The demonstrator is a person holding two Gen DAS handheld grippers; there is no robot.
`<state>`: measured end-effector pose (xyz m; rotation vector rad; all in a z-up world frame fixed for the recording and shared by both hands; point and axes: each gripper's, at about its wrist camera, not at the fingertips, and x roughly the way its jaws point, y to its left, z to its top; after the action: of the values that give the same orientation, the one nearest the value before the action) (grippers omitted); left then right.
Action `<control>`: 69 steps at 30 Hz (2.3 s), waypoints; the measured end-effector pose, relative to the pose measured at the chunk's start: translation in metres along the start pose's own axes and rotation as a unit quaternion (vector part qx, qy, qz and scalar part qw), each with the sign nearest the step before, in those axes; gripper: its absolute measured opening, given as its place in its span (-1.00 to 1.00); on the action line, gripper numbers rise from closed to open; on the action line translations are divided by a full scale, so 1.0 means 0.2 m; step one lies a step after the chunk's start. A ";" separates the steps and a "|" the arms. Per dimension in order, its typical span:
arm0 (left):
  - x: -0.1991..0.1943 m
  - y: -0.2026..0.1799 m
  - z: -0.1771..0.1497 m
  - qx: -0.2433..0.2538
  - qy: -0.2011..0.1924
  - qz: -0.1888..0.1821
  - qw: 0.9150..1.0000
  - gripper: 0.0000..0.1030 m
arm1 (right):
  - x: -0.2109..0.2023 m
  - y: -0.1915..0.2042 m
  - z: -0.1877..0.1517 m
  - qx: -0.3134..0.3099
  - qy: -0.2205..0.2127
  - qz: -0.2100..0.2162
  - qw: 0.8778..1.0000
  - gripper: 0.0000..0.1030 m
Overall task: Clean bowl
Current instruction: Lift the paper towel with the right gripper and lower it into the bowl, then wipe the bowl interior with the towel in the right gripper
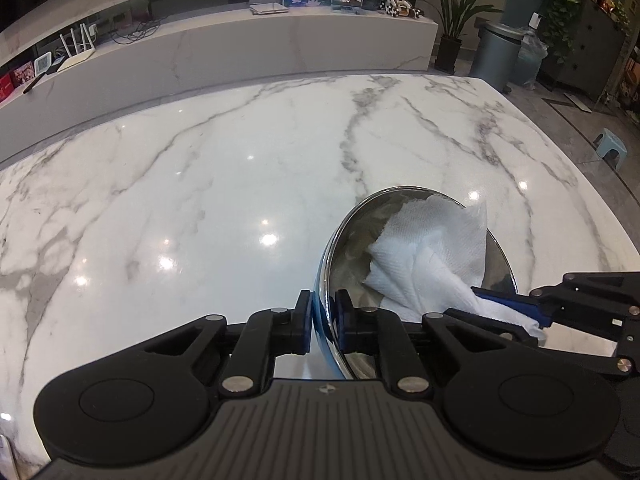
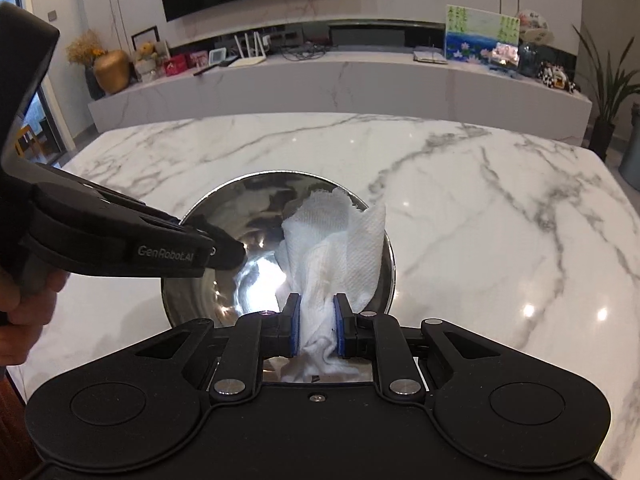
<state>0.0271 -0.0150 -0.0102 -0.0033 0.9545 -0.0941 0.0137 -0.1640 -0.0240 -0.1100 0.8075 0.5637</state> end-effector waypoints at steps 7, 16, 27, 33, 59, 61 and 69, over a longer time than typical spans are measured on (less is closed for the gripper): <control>-0.01 -0.02 0.00 0.010 -0.003 0.008 1.000 -0.80 | 0.02 0.02 -0.01 -0.006 0.004 -0.001 1.000 -0.72; -0.01 -0.03 0.00 0.016 -0.004 0.012 1.000 -0.80 | 0.04 0.03 -0.01 -0.006 0.009 0.023 1.000 -0.71; -0.01 -0.01 0.00 0.013 0.005 0.012 1.000 -0.78 | 0.06 0.08 0.01 -0.009 0.015 0.047 0.999 -0.71; 0.00 0.00 -0.01 0.010 0.007 0.011 1.000 -0.78 | 0.06 0.12 -0.02 -0.018 0.013 0.042 0.999 -0.71; 0.04 0.09 -0.06 -0.052 0.044 -0.016 0.998 -0.14 | 0.07 0.15 -0.03 -0.077 0.010 -0.024 0.997 -0.74; 0.04 0.11 -0.06 -0.070 0.056 -0.033 0.995 -0.14 | 0.07 0.14 -0.03 -0.071 0.010 -0.020 0.997 -0.73; 0.04 0.09 -0.06 -0.059 0.057 -0.058 0.995 -0.60 | 0.07 0.15 -0.05 -0.074 0.001 -0.021 0.997 -0.73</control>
<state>0.0240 0.0031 -0.0243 -0.1640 1.0737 -0.1458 0.0003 -0.1349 -0.0373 -0.2627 0.7631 0.5839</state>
